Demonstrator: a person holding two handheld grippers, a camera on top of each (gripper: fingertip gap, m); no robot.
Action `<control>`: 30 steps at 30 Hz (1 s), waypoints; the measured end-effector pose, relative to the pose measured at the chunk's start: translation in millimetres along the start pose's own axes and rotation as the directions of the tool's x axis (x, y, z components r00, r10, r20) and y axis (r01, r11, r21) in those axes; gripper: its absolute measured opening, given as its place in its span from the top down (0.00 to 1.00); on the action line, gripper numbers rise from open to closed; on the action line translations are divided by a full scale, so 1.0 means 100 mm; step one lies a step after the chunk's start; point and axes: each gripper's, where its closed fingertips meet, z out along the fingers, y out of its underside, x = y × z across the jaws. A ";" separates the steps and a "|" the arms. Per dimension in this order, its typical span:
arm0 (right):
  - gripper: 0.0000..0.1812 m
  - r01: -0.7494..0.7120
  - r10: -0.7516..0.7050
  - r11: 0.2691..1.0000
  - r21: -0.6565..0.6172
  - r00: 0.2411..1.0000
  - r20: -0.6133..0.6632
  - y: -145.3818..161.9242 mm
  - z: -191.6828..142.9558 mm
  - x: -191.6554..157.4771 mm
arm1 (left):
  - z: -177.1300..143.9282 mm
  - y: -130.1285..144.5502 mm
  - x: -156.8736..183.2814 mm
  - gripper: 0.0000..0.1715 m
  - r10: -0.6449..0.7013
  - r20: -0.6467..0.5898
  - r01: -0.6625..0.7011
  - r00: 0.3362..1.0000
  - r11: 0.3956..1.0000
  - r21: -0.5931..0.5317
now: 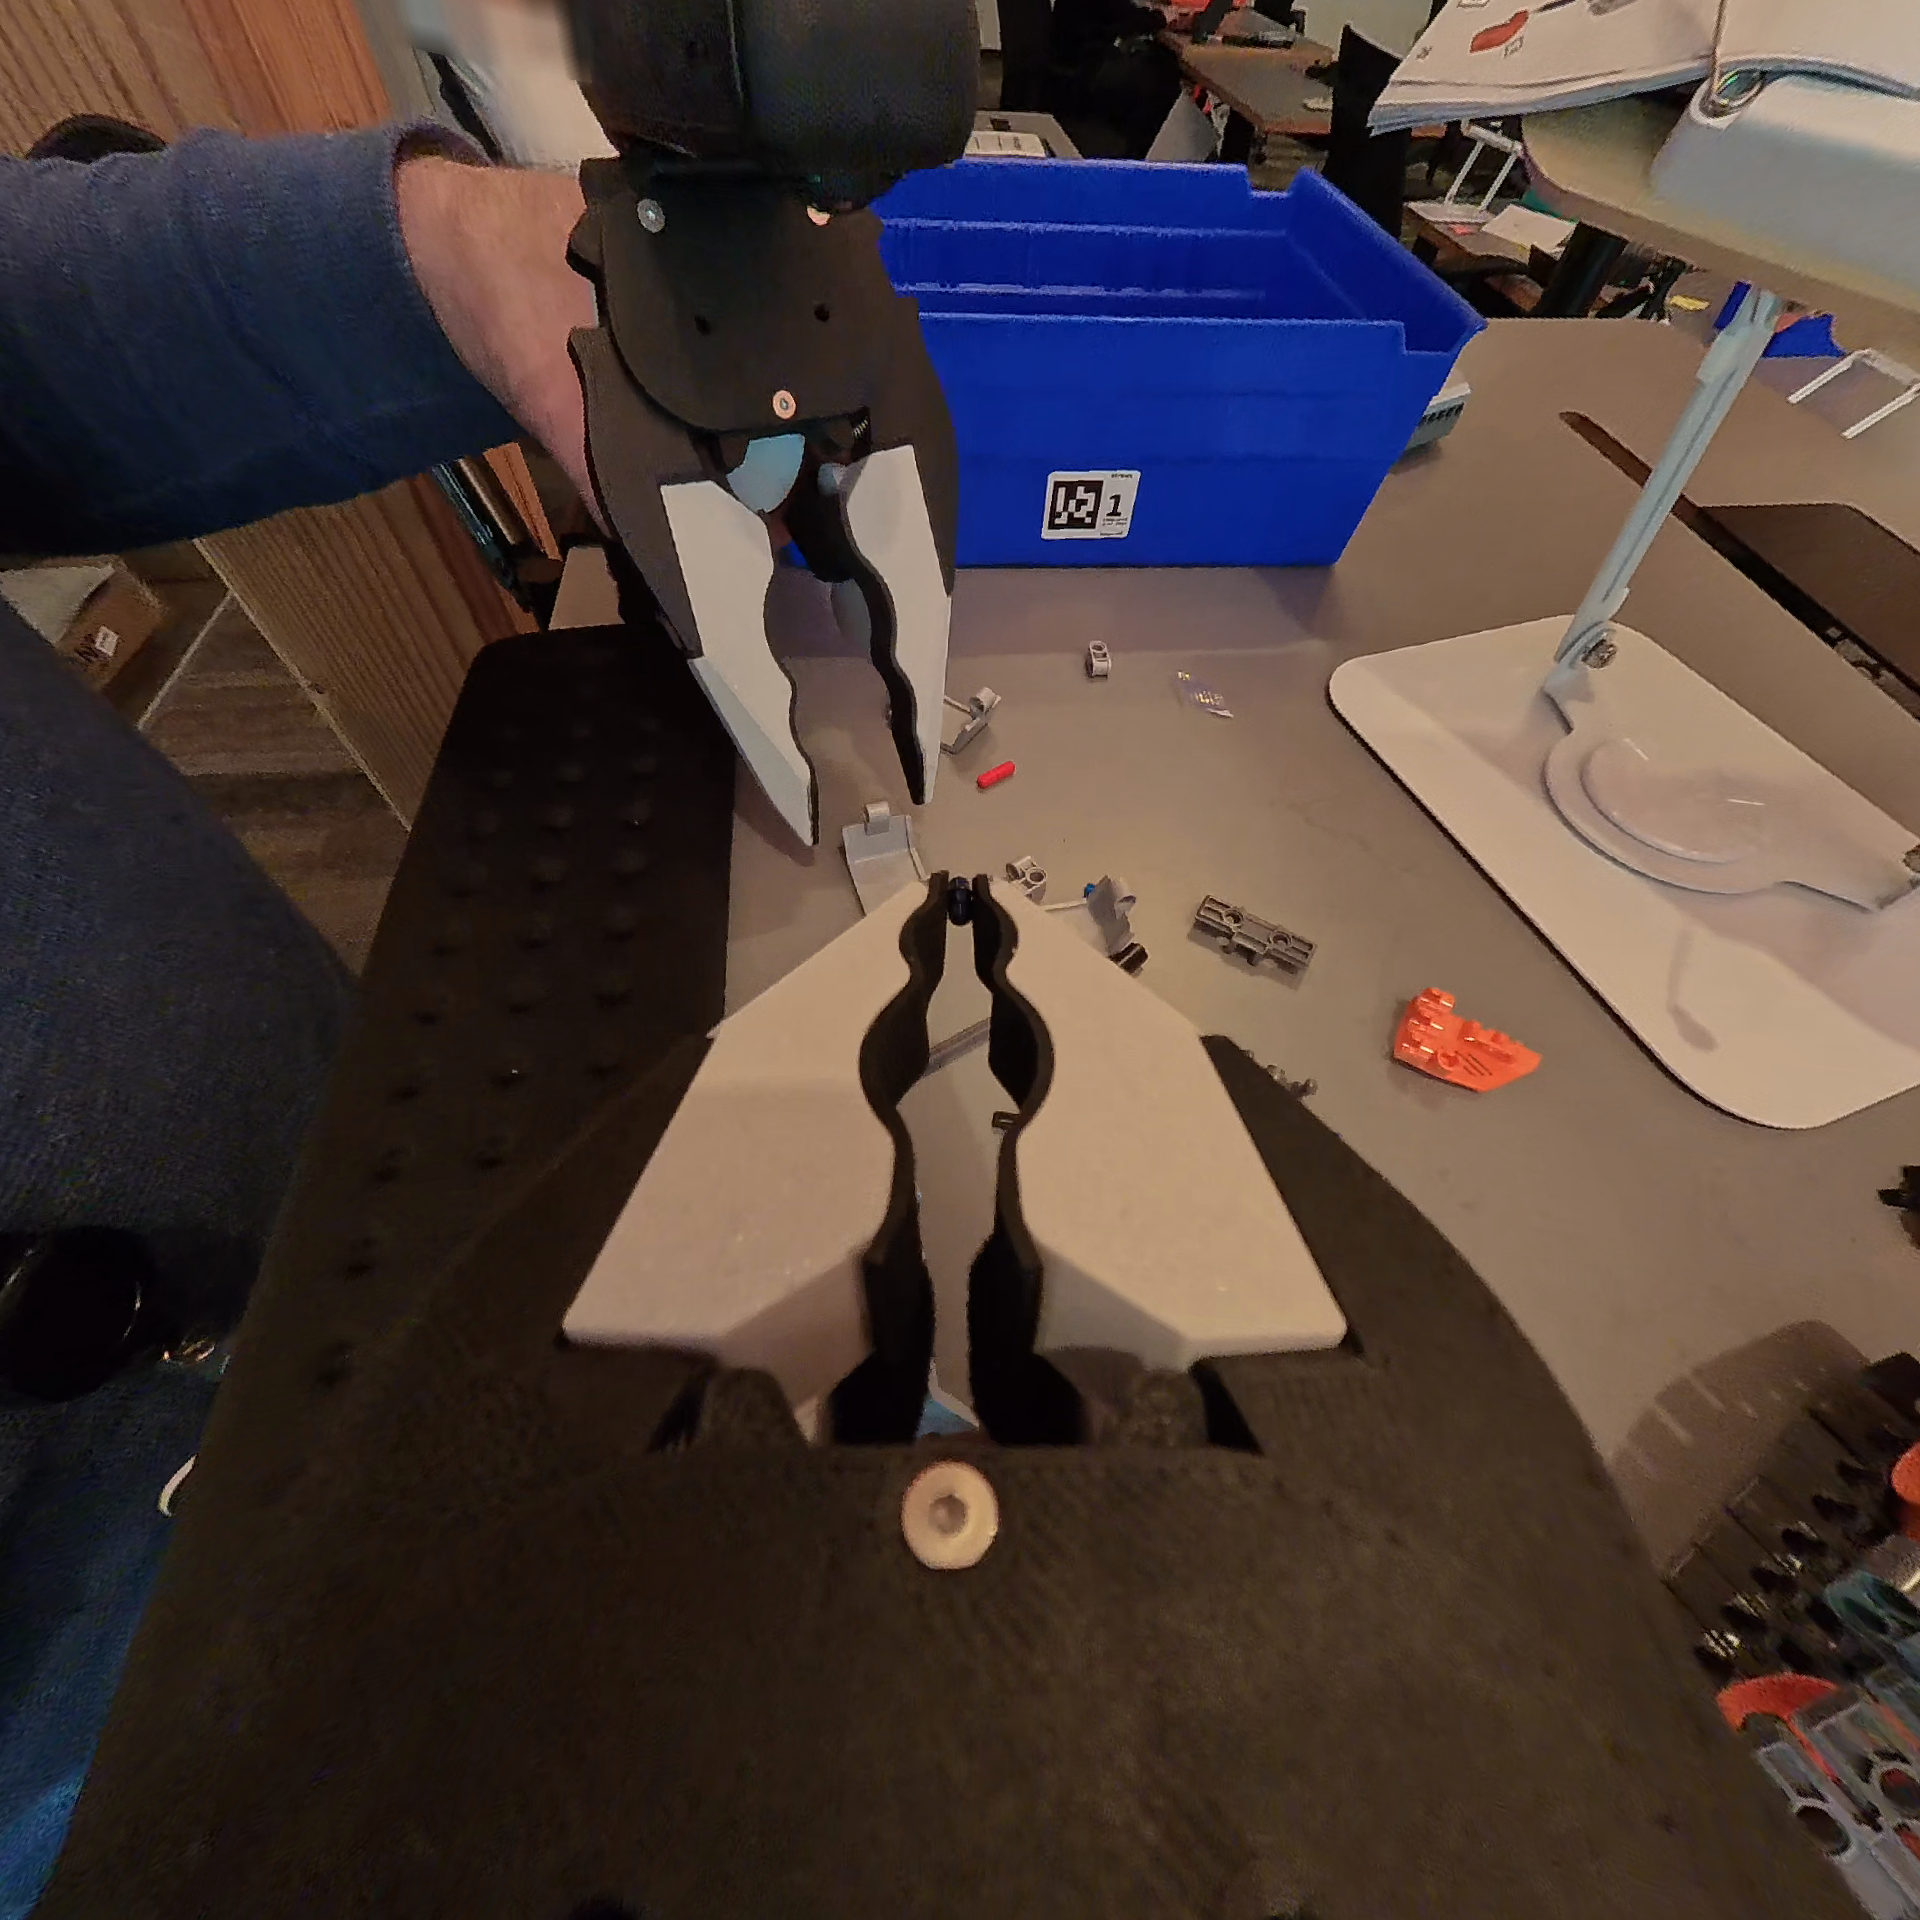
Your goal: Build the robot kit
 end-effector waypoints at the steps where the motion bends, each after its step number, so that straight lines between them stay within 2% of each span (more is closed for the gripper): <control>1: 0.99 0.001 -0.001 1.000 0.000 1.000 0.001 0.00 0.00 0.00 | 0.02 0.00 0.03 0.80 -0.003 -0.011 0.003 1.000 1.000 -0.004; 4: 0.99 0.006 -0.006 1.000 0.001 1.000 0.005 0.00 0.01 -0.02 | 0.09 0.03 0.05 0.81 -0.013 -0.006 0.013 1.000 0.999 -0.034; 9: 0.99 0.011 -0.011 1.000 0.002 1.000 -0.001 0.01 0.00 -0.01 | 0.10 -0.06 0.02 0.77 -0.040 0.022 0.040 0.999 0.999 0.005; 12: 0.99 0.011 -0.011 1.000 0.006 1.000 0.000 0.01 0.00 -0.01 | 0.14 -0.06 -0.01 0.76 -0.058 0.040 0.059 0.997 0.998 -0.019; 14: 0.99 0.015 -0.015 1.000 0.006 1.000 0.000 0.01 0.01 -0.02 | 0.19 -0.07 0.01 0.77 -0.063 0.035 0.064 0.997 0.998 -0.023; 17: 0.99 0.019 -0.019 1.000 0.006 1.000 -0.002 0.01 0.01 -0.02 | 0.22 -0.10 0.00 0.87 -0.060 0.063 0.060 0.996 0.998 -0.010; 26: 0.99 0.029 -0.029 1.000 0.010 0.999 -0.016 0.01 0.01 -0.01 | 0.27 -0.18 -0.02 0.87 -0.091 0.087 0.087 0.992 0.995 0.045; 30: 0.99 0.037 -0.037 0.999 0.015 0.999 -0.026 0.00 0.00 0.00 | 0.29 -0.30 0.06 0.87 -0.136 0.026 0.133 0.990 0.985 0.107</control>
